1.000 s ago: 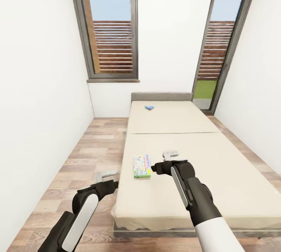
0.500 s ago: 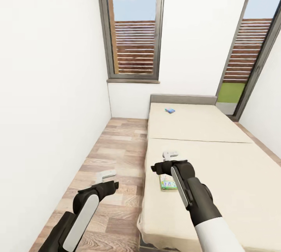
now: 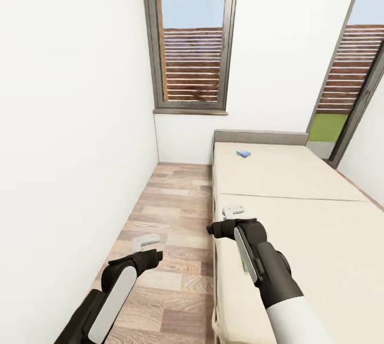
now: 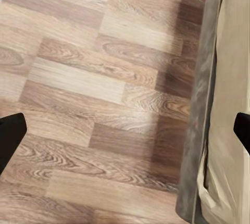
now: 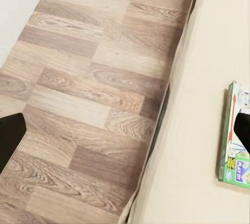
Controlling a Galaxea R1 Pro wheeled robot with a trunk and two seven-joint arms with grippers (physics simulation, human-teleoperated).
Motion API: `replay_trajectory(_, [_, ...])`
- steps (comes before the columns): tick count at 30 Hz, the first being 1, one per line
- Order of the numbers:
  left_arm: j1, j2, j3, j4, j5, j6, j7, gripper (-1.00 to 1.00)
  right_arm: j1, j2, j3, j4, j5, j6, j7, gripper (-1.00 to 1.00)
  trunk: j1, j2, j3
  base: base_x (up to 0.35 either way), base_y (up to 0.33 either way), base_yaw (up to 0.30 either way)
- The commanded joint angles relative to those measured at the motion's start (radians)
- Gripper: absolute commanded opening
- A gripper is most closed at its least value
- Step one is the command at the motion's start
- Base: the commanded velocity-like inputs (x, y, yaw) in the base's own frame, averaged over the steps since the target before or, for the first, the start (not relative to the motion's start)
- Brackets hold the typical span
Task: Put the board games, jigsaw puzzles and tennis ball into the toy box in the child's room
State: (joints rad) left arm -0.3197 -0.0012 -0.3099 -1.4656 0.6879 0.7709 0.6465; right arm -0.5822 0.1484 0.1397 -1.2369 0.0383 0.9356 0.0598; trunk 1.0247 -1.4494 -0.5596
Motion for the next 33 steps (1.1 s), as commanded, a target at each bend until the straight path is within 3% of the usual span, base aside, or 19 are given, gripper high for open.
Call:
replay_trajectory(1, [-0.001, 0.0, -0.001, -0.001, 0.01, 0.001, 0.01, 1.0, -0.001, 0.0, 0.0, -0.001, 0.005, 0.005, 0.006, 1.0, 0.0, -0.001, -0.001, 0.186, 0.286, 0.0])
replay_trajectory(10, [-0.001, -0.002, -0.003, 0.005, 0.006, -0.015, 0.01, 1.0, -0.001, 0.0, 0.003, -0.002, 0.005, 0.005, 0.006, 1.0, 0.0, -0.001, -0.001, 0.243, 0.238, 0.0])
replay_trajectory(22, [-0.001, 0.001, -0.003, 0.007, 0.011, -0.024, 0.011, 1.0, -0.001, -0.001, 0.0, -0.011, 0.004, 0.005, 0.006, 1.0, 0.0, -0.001, -0.001, 0.31, 0.1, 0.0])
replay_trajectory(33, [-0.002, -0.001, -0.002, 0.007, 0.012, -0.023, 0.009, 1.0, -0.001, -0.001, -0.006, -0.012, 0.003, 0.006, 0.007, 1.0, 0.0, -0.001, -0.001, 0.076, 0.287, 0.0])
